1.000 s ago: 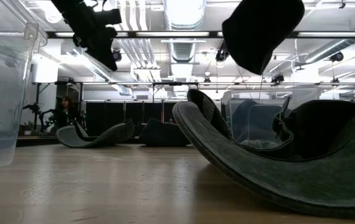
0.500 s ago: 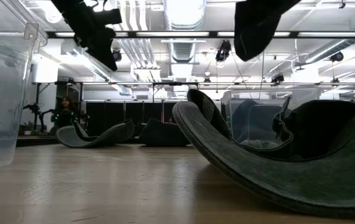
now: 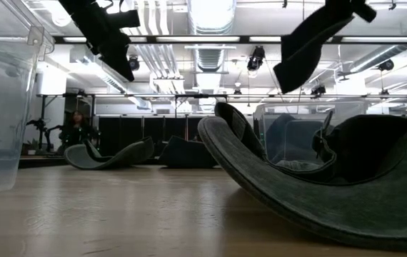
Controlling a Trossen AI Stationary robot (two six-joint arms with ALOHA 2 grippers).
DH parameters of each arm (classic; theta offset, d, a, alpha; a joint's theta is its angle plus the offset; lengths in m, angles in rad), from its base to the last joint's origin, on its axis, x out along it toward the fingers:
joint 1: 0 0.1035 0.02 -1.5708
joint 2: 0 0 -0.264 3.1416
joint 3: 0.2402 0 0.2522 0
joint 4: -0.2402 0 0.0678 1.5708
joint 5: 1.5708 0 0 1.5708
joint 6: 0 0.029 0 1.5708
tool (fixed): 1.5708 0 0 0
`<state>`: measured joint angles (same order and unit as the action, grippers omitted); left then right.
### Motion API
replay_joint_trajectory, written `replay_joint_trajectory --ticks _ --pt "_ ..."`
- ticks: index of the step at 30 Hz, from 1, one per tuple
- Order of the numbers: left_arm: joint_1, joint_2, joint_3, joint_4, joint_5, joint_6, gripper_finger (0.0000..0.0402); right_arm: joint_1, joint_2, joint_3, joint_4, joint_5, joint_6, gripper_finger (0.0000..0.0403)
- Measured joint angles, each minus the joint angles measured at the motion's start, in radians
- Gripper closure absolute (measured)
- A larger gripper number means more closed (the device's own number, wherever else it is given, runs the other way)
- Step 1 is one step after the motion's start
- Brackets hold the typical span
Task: Pick & Place hat
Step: Put the bottom blue cap into the top transparent bin
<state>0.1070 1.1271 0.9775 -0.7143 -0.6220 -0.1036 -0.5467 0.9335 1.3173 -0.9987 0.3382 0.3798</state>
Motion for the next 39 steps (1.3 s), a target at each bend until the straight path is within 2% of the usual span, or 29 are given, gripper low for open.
replay_joint_trajectory --ticks 4,15,22,32,36,39 --pt "0.0 0.0 0.0 0.0 0.0 0.0 0.0333 -0.131 -0.02 -0.079 0.111 -0.159 -0.048 0.0392" --pt "0.0 0.0 0.002 0.002 0.0 -0.021 0.0333 -0.512 -0.017 -0.269 0.392 -0.768 -0.11 0.0392" --pt "0.0 0.0 0.002 0.005 0.0 -0.023 0.0333 -0.712 0.017 -0.373 0.412 -1.053 -0.126 0.0392" --pt "0.0 0.0 0.002 0.004 0.0 -0.025 0.0333 -0.73 0.093 -0.391 0.454 -1.069 -0.149 0.0392" --pt "0.0 0.0 0.002 0.004 0.0 -0.028 0.0333 -0.731 0.125 -0.392 0.451 -0.996 -0.171 0.0392" --pt "0.0 0.0 0.002 0.004 0.0 -0.028 0.0333 -0.73 0.143 -0.393 0.451 -0.986 -0.178 0.0392"
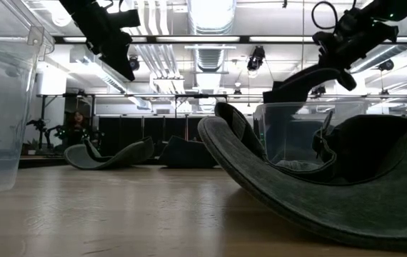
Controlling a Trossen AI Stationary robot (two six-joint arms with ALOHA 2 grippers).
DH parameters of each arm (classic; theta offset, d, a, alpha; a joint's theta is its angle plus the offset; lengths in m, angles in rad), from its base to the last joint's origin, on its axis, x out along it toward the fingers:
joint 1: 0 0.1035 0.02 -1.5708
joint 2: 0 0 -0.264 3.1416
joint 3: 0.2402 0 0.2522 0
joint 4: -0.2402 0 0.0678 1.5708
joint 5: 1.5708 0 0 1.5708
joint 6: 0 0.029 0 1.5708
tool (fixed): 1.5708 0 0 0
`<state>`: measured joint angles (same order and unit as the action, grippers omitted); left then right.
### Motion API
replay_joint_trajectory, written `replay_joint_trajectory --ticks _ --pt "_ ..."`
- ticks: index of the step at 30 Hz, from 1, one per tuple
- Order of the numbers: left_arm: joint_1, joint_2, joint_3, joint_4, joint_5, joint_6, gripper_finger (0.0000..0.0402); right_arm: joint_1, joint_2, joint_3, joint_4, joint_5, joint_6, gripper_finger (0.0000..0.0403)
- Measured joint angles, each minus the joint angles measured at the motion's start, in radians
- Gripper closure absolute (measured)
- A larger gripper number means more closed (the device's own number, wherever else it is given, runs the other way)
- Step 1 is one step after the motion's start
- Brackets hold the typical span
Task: Pick & Place hat
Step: Put the bottom blue cap into the top transparent bin
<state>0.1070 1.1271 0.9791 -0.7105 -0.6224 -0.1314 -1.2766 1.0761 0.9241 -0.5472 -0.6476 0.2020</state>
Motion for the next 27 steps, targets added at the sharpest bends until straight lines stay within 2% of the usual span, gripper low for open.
replay_joint_trajectory --ticks 14,27 --pt "0.0 0.0 -0.001 0.0 0.0 0.0 0.0333 0.0 0.036 -0.003 -0.098 0.05 -0.082 0.039" --pt "0.0 0.0 -0.001 0.0 0.0 0.0 0.0333 0.001 0.038 -0.005 -0.118 0.043 -0.07 0.036"
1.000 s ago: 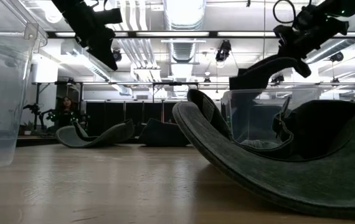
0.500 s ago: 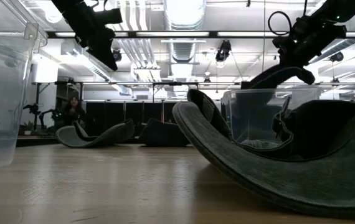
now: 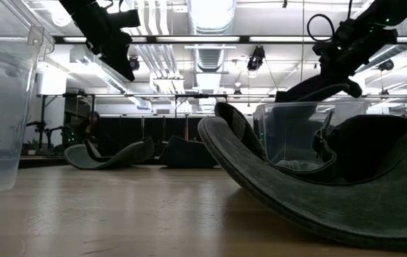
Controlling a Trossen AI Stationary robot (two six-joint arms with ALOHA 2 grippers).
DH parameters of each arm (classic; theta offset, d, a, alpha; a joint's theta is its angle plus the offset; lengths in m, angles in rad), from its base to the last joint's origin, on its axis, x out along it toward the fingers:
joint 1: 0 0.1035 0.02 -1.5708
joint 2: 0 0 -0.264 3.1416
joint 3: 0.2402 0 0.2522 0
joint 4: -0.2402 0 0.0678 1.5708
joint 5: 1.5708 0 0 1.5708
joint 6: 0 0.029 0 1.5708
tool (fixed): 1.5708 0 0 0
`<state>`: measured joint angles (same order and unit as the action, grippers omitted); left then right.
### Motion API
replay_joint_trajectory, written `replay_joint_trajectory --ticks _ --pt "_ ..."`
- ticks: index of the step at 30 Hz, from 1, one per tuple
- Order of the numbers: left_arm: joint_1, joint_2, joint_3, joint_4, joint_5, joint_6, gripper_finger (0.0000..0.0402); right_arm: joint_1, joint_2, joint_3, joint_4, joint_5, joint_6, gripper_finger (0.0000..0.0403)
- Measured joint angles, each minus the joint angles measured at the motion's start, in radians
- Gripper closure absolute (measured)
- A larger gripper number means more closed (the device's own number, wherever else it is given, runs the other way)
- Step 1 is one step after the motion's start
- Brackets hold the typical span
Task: Pick & Place hat
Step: Put the bottom blue cap into the top transparent bin
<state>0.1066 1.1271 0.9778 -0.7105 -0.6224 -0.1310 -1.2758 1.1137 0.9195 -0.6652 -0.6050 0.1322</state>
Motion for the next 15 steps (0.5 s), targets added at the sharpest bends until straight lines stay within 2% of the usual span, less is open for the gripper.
replay_joint_trajectory --ticks 8,15 --pt "0.0 0.0 0.0 0.0 0.0 0.0 0.0333 0.001 0.0 0.0 -0.073 -0.024 -0.006 0.034" --pt "0.0 0.0 0.0 0.0 0.0 0.0 0.0333 0.002 0.0 0.0 -0.102 -0.024 -0.06 0.0305"
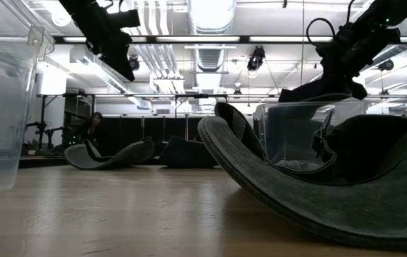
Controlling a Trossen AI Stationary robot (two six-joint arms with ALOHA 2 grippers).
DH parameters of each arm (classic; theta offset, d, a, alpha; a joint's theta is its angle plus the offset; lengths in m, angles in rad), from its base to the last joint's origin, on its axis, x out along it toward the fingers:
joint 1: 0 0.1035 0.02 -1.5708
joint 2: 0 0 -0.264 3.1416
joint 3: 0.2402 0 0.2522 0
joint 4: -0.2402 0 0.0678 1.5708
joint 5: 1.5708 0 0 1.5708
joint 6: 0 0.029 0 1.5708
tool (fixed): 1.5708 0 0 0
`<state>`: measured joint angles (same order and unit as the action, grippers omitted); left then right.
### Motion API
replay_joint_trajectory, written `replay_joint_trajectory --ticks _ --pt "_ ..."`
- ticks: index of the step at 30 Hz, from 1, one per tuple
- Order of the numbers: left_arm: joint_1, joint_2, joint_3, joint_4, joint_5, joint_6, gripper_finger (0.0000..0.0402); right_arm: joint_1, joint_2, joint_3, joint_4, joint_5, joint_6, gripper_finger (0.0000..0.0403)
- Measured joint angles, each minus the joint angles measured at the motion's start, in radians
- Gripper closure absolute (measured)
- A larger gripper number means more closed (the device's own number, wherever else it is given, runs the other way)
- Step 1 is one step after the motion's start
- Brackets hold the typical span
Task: Pick & Place hat
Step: Put the bottom blue cap into the top transparent bin
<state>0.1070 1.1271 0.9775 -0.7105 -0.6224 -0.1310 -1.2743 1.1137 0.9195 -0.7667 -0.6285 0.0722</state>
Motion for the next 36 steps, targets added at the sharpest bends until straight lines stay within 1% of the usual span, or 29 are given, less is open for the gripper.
replay_joint_trajectory --ticks 7,10,12,19,23,27,31,35,36 --pt "0.0 0.0 0.0 0.0 0.0 0.0 0.0333 0.0 -0.001 0.039 -0.046 0.006 -0.064 0.0276" --pt "0.0 0.0 0.0 0.0 0.0 0.0 0.0333 0.0 -0.001 0.088 -0.081 0.056 -0.099 0.0269" --pt "0.0 0.0 0.0 0.0 0.0 0.0 0.0333 0.0 -0.002 0.116 -0.099 0.077 -0.113 0.0266" --pt "0.0 0.0 0.0 0.0 0.0 0.0 0.0333 0.0 -0.002 0.203 -0.113 0.083 -0.137 0.0274" --pt "0.0 0.0 0.0 0.0 0.0 0.0 0.0333 0.025 -0.002 0.274 -0.11 0.101 -0.168 0.0285" --pt "0.0 0.0 0.0 0.001 0.0 0.0 0.0333 0.099 -0.001 0.31 -0.11 0.176 -0.188 0.0305" --pt "0.0 0.0 0.0 0.003 0.0 -0.002 0.0333 0.198 0.009 0.292 -0.102 0.242 -0.19 0.0341" --pt "0.0 0.0 0.0 0.003 0.0 -0.003 0.0333 0.278 0.049 0.235 -0.088 0.361 -0.18 0.0384" --pt "0.0 0.0 0.0 0.003 0.0 -0.003 0.0333 0.29 0.063 0.221 -0.078 0.382 -0.178 0.0389"
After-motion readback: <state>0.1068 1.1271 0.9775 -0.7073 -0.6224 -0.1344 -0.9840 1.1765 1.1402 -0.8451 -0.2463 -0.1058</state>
